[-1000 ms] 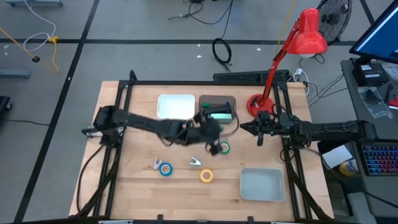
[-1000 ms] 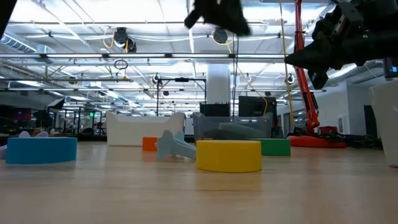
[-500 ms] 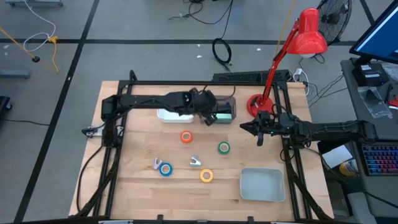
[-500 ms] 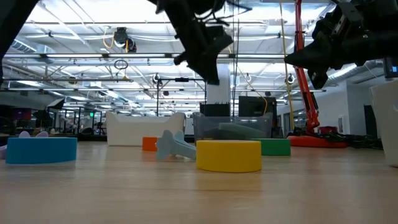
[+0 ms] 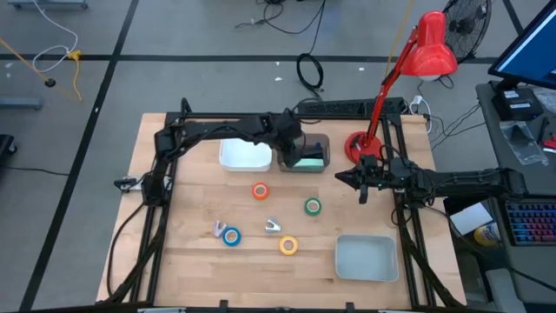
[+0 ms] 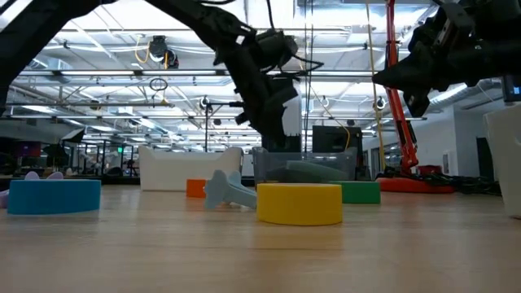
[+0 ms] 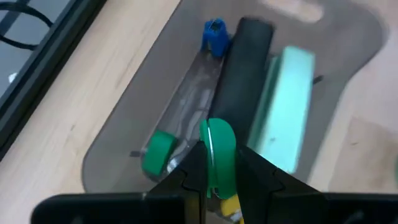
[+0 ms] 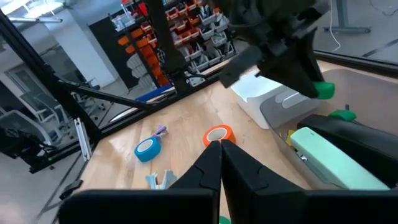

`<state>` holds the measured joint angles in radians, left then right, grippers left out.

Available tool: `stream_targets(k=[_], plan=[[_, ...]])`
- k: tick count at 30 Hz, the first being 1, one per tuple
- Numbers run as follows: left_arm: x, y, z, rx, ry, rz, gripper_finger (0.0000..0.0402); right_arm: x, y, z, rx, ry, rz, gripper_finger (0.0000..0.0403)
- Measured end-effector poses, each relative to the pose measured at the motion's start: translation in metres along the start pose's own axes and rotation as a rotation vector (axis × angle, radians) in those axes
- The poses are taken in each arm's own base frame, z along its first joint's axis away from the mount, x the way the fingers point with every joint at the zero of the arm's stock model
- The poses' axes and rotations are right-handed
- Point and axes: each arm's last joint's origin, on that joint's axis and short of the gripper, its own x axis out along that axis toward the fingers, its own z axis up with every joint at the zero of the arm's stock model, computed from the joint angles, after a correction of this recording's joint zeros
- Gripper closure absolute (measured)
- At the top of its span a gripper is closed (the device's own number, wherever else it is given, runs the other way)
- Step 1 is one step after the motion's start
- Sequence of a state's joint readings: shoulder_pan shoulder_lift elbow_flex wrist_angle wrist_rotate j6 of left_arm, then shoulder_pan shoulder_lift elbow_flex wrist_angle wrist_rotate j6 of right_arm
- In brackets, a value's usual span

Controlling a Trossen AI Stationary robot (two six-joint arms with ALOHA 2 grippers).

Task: Pick and place Stapler, Stapler remover, tape
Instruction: Put the green stapler into the black bin

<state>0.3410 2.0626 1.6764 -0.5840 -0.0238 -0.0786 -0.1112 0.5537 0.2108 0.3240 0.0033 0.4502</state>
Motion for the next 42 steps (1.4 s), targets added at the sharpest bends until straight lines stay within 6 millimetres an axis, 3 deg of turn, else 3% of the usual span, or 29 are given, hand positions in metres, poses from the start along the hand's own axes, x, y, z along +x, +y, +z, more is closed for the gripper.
stream_targets(k=[15, 34, 42], plan=[[0.027, 0.004, -0.005, -0.025, 0.012, 0.066, 0.0346, 0.0, 0.0, 0.0, 0.043, 0.001, -0.001, 0.0399], [0.039, 0.004, -0.007, -0.064, 0.006, 0.06, 0.0345, 0.0, 0.0, 0.0, 0.046, 0.001, 0.003, 0.0399], [0.039, 0.004, -0.007, -0.062, 0.0, 0.06, 0.0293, 0.0, 0.0, 0.0, 0.046, 0.001, 0.003, 0.0399]])
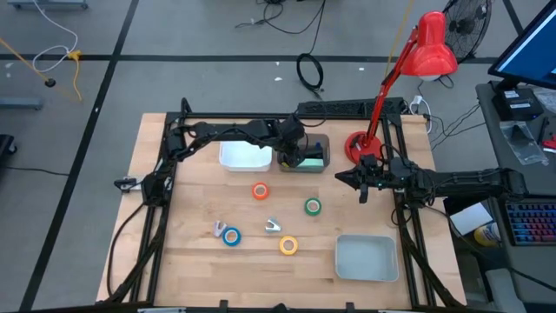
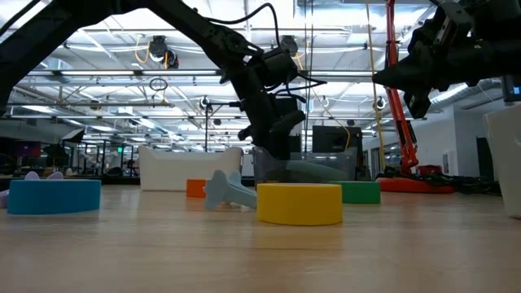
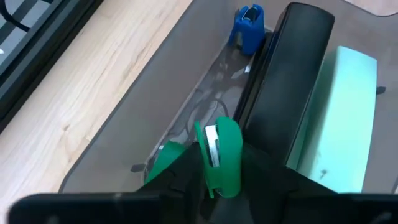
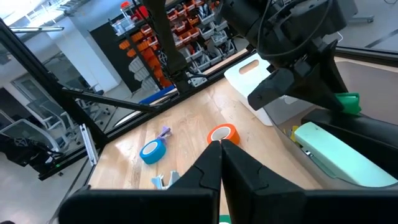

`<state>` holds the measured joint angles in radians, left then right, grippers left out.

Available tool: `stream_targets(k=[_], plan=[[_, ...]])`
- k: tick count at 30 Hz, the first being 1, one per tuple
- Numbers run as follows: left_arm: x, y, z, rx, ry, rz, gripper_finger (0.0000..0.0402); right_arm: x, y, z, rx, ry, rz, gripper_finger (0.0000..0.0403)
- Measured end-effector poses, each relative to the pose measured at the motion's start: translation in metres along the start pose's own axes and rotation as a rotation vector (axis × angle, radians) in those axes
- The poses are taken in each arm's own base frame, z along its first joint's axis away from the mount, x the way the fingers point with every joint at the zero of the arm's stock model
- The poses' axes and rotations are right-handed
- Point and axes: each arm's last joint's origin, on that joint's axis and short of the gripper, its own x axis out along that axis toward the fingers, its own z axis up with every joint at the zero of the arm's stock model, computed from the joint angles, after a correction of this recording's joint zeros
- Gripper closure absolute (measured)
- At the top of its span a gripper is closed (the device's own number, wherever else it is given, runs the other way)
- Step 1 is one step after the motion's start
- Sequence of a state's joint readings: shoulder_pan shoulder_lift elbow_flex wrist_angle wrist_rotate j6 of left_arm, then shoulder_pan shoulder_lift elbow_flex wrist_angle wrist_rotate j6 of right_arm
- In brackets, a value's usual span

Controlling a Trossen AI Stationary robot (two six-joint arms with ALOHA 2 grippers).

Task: Pick and place Stapler, Stapler remover, tape
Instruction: Put the green stapler into the black bin, then put the blue tape into the gray bin

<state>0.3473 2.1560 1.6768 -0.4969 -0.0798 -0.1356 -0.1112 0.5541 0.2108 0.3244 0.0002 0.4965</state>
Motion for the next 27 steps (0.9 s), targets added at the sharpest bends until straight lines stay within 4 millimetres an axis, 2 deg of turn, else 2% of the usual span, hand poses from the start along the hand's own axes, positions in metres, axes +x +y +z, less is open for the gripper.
stream_targets(k=[7, 12, 15, 20, 23, 27], plan=[[-0.001, 0.001, 0.0, 0.001, 0.0, 0.001, 0.0209, 0.0, 0.0, 0.0, 0.0, 0.0, 0.0, 0.0399], [-0.017, 0.001, 0.006, -0.001, -0.024, -0.011, 0.0161, 0.0, 0.0, 0.0, 0.003, -0.001, 0.001, 0.0399], [-0.037, 0.0, 0.011, -0.003, -0.042, -0.038, 0.0143, 0.0, 0.001, 0.001, 0.023, -0.005, 0.012, 0.0399], [-0.091, -0.004, 0.015, -0.06, -0.054, -0.106, 0.0126, 0.0, 0.004, 0.001, 0.015, 0.02, 0.092, 0.0399], [-0.127, -0.017, 0.014, -0.061, -0.082, -0.115, 0.0122, 0.0, 0.005, 0.003, 0.009, 0.014, 0.127, 0.0399], [-0.17, -0.044, 0.004, -0.005, -0.104, -0.102, 0.0123, -0.001, 0.008, 0.004, -0.019, 0.014, 0.18, 0.0399]])
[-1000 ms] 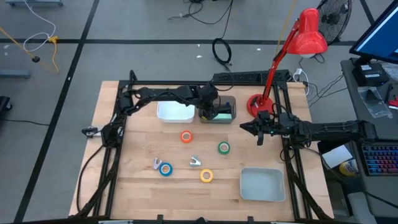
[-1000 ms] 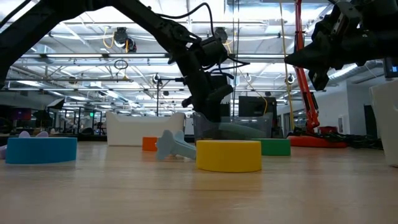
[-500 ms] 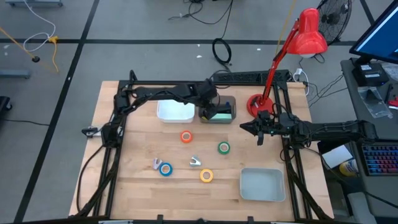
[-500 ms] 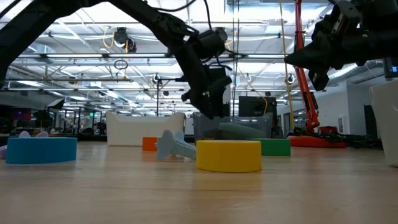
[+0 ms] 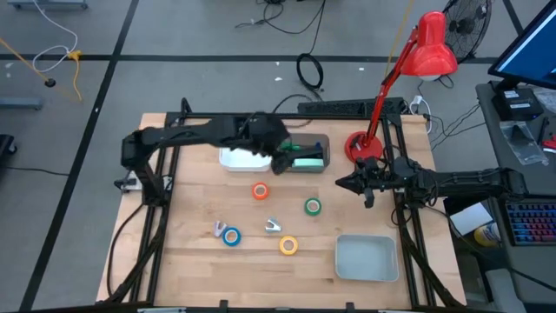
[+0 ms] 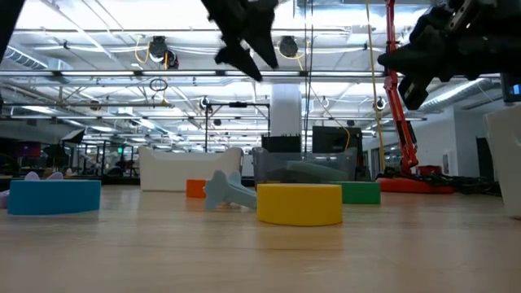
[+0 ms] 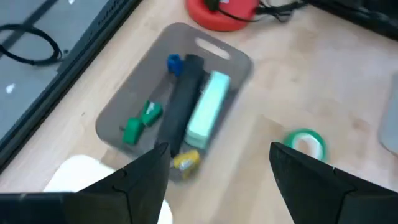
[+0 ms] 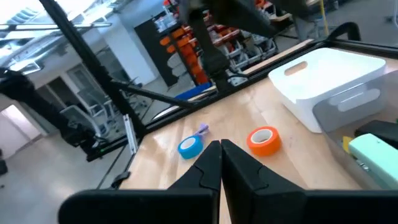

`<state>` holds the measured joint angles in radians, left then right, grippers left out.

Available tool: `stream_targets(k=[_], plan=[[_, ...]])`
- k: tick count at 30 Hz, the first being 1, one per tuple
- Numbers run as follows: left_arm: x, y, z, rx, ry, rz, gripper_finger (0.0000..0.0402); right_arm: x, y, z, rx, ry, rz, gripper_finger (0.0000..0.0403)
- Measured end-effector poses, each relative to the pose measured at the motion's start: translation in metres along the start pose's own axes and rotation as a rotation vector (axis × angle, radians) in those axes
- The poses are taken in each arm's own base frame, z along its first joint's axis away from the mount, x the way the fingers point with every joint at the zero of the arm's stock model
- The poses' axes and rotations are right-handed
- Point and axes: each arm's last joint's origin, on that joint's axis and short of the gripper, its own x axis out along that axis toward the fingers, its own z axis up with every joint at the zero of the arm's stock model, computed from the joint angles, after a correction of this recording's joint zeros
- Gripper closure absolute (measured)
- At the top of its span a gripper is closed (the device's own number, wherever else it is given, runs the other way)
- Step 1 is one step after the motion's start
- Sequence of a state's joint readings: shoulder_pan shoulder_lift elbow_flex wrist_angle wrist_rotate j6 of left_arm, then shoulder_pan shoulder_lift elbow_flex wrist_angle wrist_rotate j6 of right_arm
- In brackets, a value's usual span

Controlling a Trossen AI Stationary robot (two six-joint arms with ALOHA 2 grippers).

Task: Pick and place Stapler, Stapler remover, tape
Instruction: Put the blue tape into the gray bin

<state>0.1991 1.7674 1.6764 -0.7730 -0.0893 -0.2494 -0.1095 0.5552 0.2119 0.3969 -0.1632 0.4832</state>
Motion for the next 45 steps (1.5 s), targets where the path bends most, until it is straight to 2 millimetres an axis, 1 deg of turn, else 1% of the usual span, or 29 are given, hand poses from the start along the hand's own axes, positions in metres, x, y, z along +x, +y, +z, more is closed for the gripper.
stream_targets(k=[3, 6, 9, 12, 15, 19, 22, 25, 31, 37, 43, 45], plan=[[-0.022, -0.023, -0.01, 0.012, 0.013, -0.002, 0.0125, 0.0, 0.001, 0.0, -0.005, 0.01, 0.024, 0.0399], [-0.033, -0.048, -0.027, 0.003, 0.016, -0.024, 0.0124, 0.001, 0.001, 0.0, -0.007, 0.018, 0.048, 0.0399], [-0.037, -0.071, -0.053, -0.004, 0.057, -0.065, 0.0122, 0.001, 0.002, 0.0, -0.008, 0.024, 0.073, 0.0399], [-0.032, -0.09, -0.087, -0.047, 0.134, -0.055, 0.0123, 0.001, 0.002, 0.0, -0.007, 0.026, 0.073, 0.0399], [-0.03, -0.105, -0.117, -0.07, 0.2, -0.051, 0.0124, 0.001, 0.002, 0.0, -0.007, 0.025, 0.073, 0.0399], [-0.032, -0.121, -0.147, -0.023, 0.275, -0.058, 0.012, 0.001, 0.002, 0.0, -0.007, 0.024, 0.07, 0.0399], [-0.035, -0.124, -0.162, 0.057, 0.328, -0.027, 0.0119, 0.001, 0.002, 0.0, -0.001, 0.023, 0.067, 0.0399], [-0.037, -0.121, -0.173, 0.111, 0.387, 0.03, 0.0119, 0.001, 0.002, 0.0, 0.0, 0.023, 0.066, 0.0399], [-0.037, -0.109, -0.182, 0.202, 0.412, 0.178, 0.0119, 0.001, 0.002, 0.0, 0.0, 0.023, 0.065, 0.0399], [-0.031, -0.104, -0.191, 0.168, 0.433, 0.216, 0.0119, 0.001, 0.002, 0.0, 0.02, 0.023, 0.063, 0.0399], [-0.032, -0.108, -0.2, 0.127, 0.425, 0.23, 0.0119, 0.001, 0.002, 0.0, 0.026, 0.024, 0.063, 0.0399], [-0.033, -0.11, -0.204, 0.14, 0.423, 0.231, 0.0119, 0.001, 0.002, 0.0, 0.026, 0.024, 0.062, 0.0399]])
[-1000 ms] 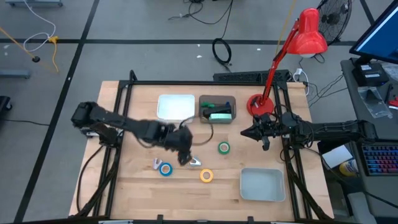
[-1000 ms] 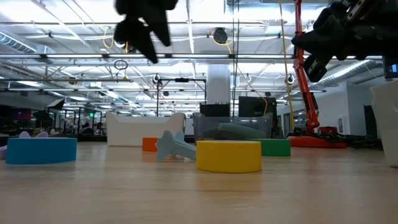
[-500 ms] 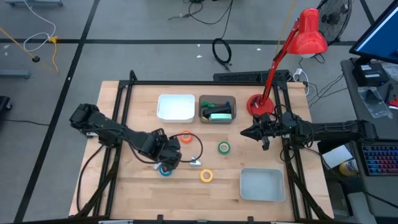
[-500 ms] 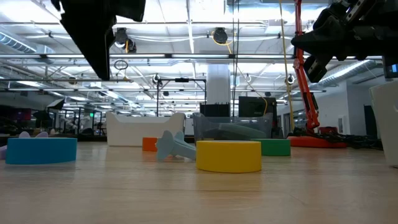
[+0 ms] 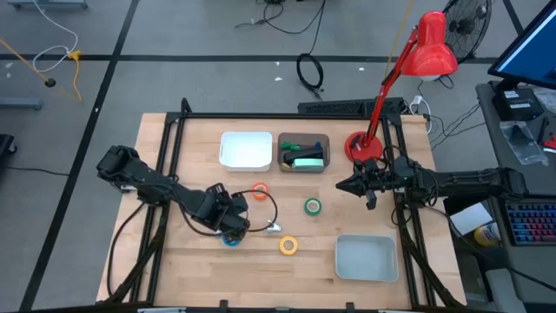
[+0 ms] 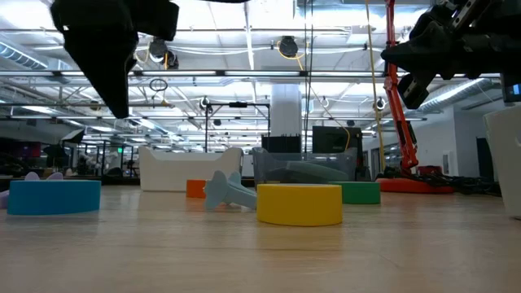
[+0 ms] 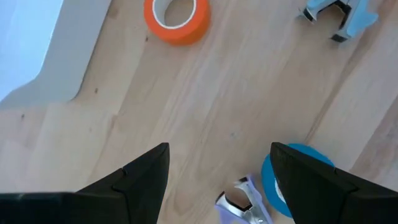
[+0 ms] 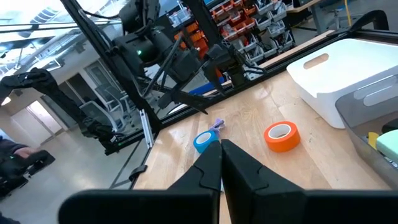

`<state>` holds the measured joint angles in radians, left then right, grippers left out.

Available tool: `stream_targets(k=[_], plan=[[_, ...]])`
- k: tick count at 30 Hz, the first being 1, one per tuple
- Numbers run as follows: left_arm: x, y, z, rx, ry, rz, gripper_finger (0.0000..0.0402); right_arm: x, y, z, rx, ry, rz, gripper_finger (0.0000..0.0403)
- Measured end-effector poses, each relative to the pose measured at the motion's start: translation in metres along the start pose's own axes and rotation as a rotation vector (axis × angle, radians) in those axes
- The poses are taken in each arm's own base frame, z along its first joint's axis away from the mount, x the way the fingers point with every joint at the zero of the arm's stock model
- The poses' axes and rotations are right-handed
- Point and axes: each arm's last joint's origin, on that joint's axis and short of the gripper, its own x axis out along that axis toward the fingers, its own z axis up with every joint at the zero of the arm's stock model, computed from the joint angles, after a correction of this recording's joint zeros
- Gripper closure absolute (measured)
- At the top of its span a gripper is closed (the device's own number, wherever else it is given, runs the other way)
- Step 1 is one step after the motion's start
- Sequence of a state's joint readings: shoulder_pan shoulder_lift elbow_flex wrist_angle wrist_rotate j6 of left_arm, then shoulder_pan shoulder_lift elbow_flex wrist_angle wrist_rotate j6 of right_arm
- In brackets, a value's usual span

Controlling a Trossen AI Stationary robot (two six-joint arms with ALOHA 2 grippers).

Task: Pick and place Stapler, Stapler remover, tape
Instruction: Put the blue tape into the gray bin

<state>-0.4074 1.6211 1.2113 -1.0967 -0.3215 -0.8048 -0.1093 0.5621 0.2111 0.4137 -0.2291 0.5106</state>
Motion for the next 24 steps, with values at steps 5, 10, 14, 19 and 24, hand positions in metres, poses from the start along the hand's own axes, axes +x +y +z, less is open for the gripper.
stream_targets(k=[5, 10, 14, 19, 24], plan=[[0.009, -0.01, -0.014, 0.169, -0.017, -0.024, 0.0119, 0.0, 0.0, 0.0, -0.007, 0.001, 0.0, 0.0399], [0.026, -0.019, -0.026, 0.356, -0.062, -0.064, 0.0119, 0.0, 0.0, 0.0, -0.01, 0.001, 0.0, 0.0399], [0.038, -0.019, -0.028, 0.385, -0.089, -0.098, 0.0119, 0.0, 0.0, 0.0, -0.007, 0.001, 0.0, 0.0399], [0.05, -0.015, -0.032, 0.42, -0.042, -0.146, 0.0119, 0.0, 0.0, 0.0, -0.006, 0.001, 0.0, 0.0399], [0.056, -0.011, -0.035, 0.433, 0.001, -0.163, 0.0119, 0.0, 0.0, 0.0, -0.006, 0.0, 0.0, 0.0399]])
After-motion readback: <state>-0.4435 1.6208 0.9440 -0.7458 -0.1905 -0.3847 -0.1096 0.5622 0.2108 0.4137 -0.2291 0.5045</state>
